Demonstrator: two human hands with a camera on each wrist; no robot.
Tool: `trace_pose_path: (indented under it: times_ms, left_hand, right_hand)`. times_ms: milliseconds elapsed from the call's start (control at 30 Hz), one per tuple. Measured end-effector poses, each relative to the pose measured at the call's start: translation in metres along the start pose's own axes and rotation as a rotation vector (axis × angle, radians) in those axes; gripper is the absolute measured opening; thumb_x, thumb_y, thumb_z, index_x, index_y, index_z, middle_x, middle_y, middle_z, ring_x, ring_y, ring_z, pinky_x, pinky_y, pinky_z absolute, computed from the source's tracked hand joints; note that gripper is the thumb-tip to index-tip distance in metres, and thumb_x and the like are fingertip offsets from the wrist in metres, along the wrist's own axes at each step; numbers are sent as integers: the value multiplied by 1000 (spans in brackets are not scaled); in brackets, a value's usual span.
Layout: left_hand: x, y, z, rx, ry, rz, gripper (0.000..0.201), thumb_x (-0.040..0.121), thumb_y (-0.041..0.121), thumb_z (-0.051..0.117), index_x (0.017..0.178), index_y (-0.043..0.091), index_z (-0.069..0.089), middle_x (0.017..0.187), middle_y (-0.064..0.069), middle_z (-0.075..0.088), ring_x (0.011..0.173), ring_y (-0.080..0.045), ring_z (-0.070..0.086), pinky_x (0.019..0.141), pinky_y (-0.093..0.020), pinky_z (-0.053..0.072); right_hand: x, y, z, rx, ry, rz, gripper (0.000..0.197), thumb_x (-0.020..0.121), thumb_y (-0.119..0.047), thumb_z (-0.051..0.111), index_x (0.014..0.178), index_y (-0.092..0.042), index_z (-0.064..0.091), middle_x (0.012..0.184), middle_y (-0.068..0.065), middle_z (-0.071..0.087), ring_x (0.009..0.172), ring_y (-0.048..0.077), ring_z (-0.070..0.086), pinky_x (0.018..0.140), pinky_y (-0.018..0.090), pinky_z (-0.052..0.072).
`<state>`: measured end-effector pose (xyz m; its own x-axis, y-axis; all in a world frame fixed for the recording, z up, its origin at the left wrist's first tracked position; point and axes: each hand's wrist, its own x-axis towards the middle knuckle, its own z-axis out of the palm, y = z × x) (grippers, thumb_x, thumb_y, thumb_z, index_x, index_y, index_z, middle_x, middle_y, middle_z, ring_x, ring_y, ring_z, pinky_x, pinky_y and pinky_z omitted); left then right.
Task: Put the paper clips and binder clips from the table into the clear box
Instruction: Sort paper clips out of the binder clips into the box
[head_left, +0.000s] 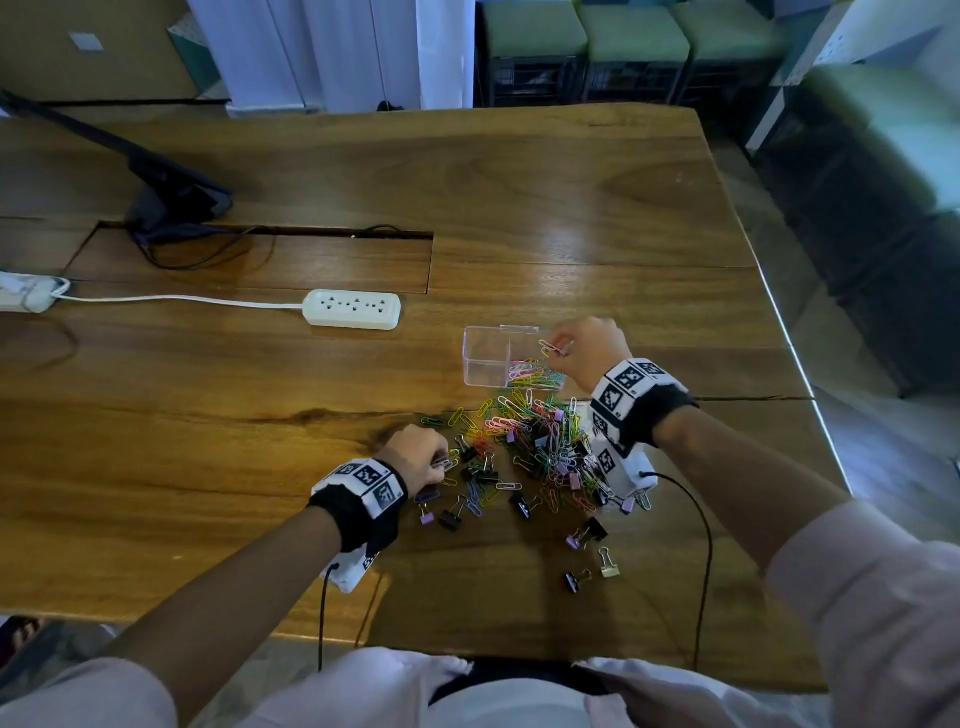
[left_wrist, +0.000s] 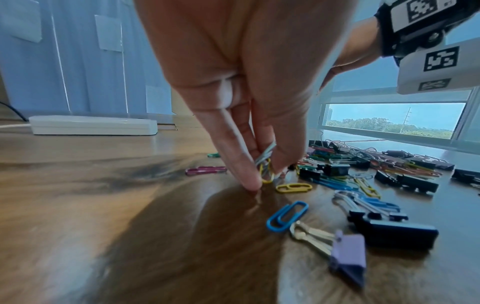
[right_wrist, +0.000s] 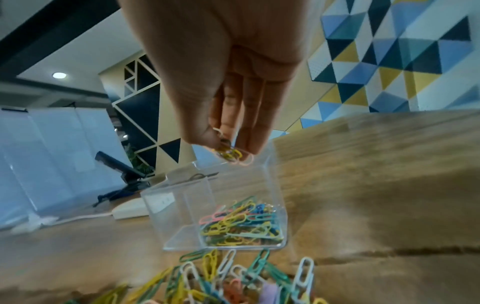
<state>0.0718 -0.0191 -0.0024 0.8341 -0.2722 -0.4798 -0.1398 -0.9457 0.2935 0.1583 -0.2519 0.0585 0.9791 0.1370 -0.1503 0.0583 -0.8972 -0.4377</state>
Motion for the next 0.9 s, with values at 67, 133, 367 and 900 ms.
trace_pose_path:
  times_ms: [67,133,367,900]
  left_hand:
    - [1,2,-3,-14,14,11,12,87,17,59,91,9,67,92,-6,68,88,-21,64,78,-29,50]
    - [4,5,-7,-38,28,27,12,87,17,59,91,9,67,89,-5,66,86,-21,63,77,-27,50]
    - [23,31,-38,-106,116,100,18,90,15,58,105,6,65,104,-10,68,96,-21,64,81,-22,49]
    - [99,89,-87,-151,255,152,22,89,16,63,106,5,68,109,-10,69,101,-23,63,86,-29,49]
  right_hand:
    - [3,-1,1,-63,2,-58,19,87,-19,60,104,-14,68,98,5,70,86,20,66,80,31,56]
    - [7,0,6,-141,-18,-105,23,91,-16,54,110,-15,66,99,7,70,85,23,67,79,35,57]
    - [12,13,25,-164,-39,-105,24,95,-14,47,107,-9,66,102,8,70,92,21,65,88,33,51]
    - [-25,39,39,-17,-41,-141,54,89,-4,48,141,-14,34,138,8,39,117,24,50,99,32,44]
